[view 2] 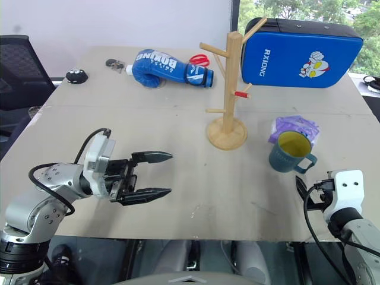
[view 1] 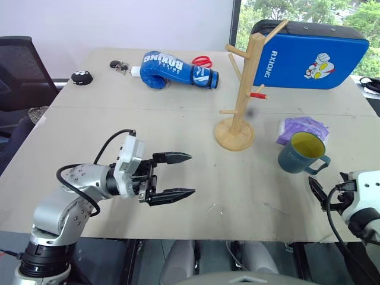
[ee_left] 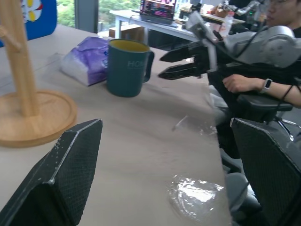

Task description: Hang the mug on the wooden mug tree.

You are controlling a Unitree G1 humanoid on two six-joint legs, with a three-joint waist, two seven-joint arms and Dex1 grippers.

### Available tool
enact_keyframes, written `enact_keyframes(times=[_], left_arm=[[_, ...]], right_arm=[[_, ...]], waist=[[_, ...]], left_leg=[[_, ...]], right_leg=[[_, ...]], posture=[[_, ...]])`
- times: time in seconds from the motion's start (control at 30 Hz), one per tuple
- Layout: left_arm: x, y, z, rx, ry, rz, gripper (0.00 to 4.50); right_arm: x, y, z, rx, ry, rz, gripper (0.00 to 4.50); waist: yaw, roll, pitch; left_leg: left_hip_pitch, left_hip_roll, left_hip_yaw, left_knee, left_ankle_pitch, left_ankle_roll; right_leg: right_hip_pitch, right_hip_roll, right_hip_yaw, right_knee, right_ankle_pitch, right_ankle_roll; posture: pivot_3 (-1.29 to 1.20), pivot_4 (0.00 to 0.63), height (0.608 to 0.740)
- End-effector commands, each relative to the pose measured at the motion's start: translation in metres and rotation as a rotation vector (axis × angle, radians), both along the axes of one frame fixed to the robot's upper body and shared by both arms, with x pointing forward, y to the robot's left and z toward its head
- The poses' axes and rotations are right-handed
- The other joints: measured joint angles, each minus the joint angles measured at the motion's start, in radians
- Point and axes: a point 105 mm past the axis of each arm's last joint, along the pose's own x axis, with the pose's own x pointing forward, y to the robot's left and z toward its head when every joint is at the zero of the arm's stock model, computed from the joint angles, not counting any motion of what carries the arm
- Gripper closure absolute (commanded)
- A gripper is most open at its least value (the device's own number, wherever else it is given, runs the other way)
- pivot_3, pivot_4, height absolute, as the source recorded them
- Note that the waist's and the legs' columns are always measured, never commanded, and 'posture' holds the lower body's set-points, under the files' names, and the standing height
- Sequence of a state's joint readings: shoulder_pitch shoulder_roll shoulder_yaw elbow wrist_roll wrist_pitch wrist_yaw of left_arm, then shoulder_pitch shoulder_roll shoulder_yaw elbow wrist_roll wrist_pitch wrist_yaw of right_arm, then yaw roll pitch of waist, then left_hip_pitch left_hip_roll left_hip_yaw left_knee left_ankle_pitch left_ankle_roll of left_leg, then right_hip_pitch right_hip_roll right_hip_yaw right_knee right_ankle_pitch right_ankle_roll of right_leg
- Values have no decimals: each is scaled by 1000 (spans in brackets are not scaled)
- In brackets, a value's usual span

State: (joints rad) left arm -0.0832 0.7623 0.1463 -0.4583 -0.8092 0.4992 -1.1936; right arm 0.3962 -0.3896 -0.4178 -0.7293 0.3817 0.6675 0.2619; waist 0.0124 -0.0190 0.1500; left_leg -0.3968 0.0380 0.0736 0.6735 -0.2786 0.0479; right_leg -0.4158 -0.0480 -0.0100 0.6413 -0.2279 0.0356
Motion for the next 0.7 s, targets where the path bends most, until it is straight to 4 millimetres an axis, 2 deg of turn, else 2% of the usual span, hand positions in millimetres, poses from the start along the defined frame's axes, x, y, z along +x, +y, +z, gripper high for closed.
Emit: enact_keyframes(times=[0.03, 0.13, 0.57, 0.67, 0.7], left_arm=[[-6, -7, 13, -6, -44, -39, 0], [-6, -8, 14, -10, -47, -31, 0], [-9, -10, 17, -16, -68, 7, 0], [-12, -10, 20, -27, -70, -6, 0], [-13, -11, 21, -29, -70, -8, 0]], right_arm=[[5, -1, 9, -13, -50, -42, 541], [9, -1, 6, -8, -50, -46, 1706], [37, -6, -5, -8, -81, -90, 1706], [45, -4, -6, -10, -85, -81, 2542], [47, -3, -7, -11, -81, -76, 2978]], waist=[[0, 0, 0], [0, 0, 0], [-2, 0, 0], [-1, 0, 0], [-1, 0, 0]], left_leg=[[0, 0, 0, 0, 0, 0], [1, 0, 0, 1, 0, 0], [1, 0, 1, 1, 0, 0], [1, 0, 0, 1, 0, 0], [1, 0, 0, 1, 0, 0]], right_leg=[[0, 0, 0, 0, 0, 0], [1, 0, 1, 0, -1, 3], [1, 1, 1, 1, 0, 1], [1, 1, 1, 1, 0, 0], [1, 1, 1, 1, 0, 0]], posture=[[0, 150, 740], [0, 150, 740], [0, 150, 740], [0, 150, 740], [0, 150, 740]])
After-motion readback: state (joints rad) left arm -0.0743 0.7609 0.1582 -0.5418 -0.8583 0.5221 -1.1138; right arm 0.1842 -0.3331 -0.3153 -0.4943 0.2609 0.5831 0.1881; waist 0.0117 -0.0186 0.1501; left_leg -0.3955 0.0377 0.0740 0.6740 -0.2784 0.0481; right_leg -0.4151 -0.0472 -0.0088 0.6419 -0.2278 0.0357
